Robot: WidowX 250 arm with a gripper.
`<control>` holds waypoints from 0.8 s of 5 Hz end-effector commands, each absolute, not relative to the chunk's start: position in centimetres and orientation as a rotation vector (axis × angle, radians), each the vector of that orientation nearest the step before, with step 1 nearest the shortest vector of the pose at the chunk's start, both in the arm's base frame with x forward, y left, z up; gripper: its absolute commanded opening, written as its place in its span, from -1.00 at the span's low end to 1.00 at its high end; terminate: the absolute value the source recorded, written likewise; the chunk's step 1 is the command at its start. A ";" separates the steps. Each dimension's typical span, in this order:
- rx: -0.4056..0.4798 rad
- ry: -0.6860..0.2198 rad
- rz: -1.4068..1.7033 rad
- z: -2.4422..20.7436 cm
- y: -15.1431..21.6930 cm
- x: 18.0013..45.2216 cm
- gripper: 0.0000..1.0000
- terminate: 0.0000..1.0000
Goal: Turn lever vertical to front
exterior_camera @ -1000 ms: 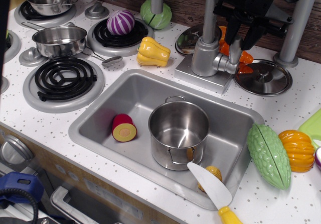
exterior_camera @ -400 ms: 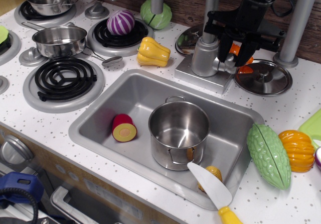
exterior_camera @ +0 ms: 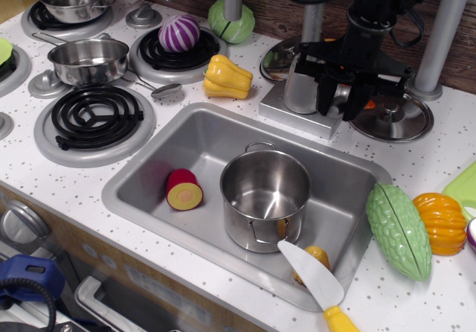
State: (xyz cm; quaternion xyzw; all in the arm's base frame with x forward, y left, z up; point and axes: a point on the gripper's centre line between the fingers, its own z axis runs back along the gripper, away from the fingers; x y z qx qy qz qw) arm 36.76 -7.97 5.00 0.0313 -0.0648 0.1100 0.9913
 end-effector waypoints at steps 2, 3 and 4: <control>0.016 -0.157 0.219 4.4 -9.1 37.4 -1.00 -1.00; 0.063 -0.136 0.228 6.7 -9.5 37.1 1.00 -1.00; 0.083 -0.112 0.281 8.4 -10.7 35.7 1.00 -1.00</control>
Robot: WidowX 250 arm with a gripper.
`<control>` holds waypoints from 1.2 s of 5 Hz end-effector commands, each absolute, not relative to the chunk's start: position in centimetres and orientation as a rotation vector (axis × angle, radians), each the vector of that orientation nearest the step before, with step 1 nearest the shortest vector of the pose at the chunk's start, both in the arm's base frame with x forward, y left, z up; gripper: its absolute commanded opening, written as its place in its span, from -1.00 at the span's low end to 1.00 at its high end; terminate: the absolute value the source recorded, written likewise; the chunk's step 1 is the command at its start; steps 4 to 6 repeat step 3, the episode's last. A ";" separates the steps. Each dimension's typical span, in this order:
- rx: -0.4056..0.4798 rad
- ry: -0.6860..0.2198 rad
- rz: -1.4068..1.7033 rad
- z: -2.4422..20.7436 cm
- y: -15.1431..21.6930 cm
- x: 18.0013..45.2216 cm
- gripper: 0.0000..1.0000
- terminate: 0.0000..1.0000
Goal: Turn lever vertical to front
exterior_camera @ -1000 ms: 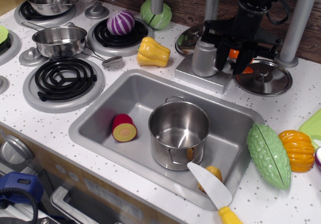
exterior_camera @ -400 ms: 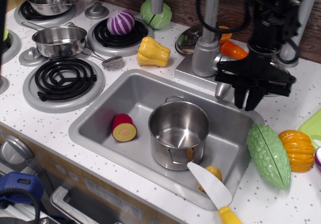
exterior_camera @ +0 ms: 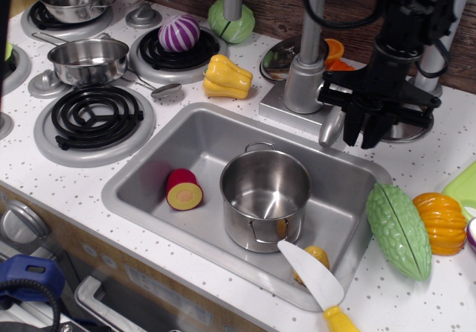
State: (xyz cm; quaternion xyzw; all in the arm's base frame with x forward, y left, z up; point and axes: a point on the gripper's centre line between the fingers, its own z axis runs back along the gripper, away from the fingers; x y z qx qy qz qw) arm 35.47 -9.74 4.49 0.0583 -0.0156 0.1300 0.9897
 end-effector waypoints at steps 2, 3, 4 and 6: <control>0.087 -0.128 0.345 10.4 -12.3 34.7 1.00 -1.00; 0.087 -0.128 0.345 10.4 -12.3 34.7 1.00 1.00; 0.087 -0.128 0.345 10.4 -12.3 34.7 1.00 1.00; 0.087 -0.128 0.345 10.4 -12.3 34.7 1.00 1.00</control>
